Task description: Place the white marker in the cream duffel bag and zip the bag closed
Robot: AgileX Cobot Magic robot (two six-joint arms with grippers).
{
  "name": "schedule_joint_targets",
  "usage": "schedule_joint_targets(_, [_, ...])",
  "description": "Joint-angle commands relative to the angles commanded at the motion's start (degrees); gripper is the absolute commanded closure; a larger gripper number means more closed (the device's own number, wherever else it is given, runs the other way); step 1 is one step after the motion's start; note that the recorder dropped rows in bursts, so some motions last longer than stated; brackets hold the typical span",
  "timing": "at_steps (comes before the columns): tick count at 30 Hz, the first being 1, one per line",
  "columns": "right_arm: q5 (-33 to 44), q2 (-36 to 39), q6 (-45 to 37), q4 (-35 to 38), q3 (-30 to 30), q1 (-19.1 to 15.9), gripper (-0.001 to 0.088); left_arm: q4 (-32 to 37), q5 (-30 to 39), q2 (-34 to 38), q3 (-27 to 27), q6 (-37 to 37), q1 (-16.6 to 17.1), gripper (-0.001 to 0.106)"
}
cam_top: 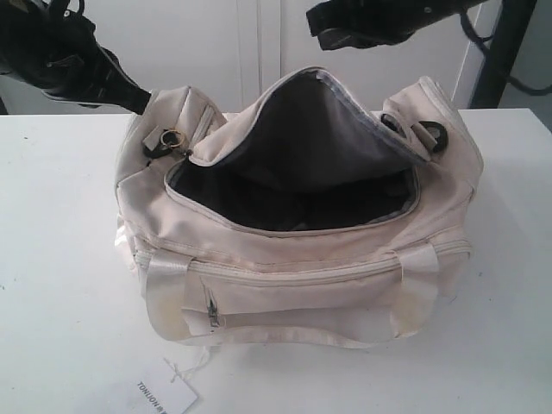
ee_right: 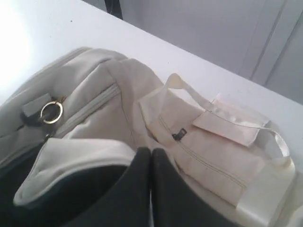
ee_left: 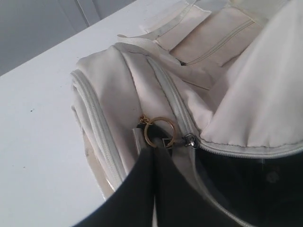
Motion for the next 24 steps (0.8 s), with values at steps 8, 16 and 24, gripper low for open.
schedule_joint_targets(8, [4.07, 4.10, 7.92, -3.33, -3.19, 0.00, 0.0868, 0.39, 0.24, 0.00, 0.00, -0.28, 0.00, 0.105])
schedule_joint_targets(16, [24.89, 4.10, 7.33, -1.93, -3.19, 0.40, 0.0868, 0.39, -0.16, 0.12, 0.00, -1.34, 0.00, 0.105])
schedule_joint_targets(24, [30.19, 4.23, 3.89, -2.04, -2.91, 3.71, 0.0868, 0.71, -2.48, 1.66, 0.00, -4.95, 0.00, 0.105])
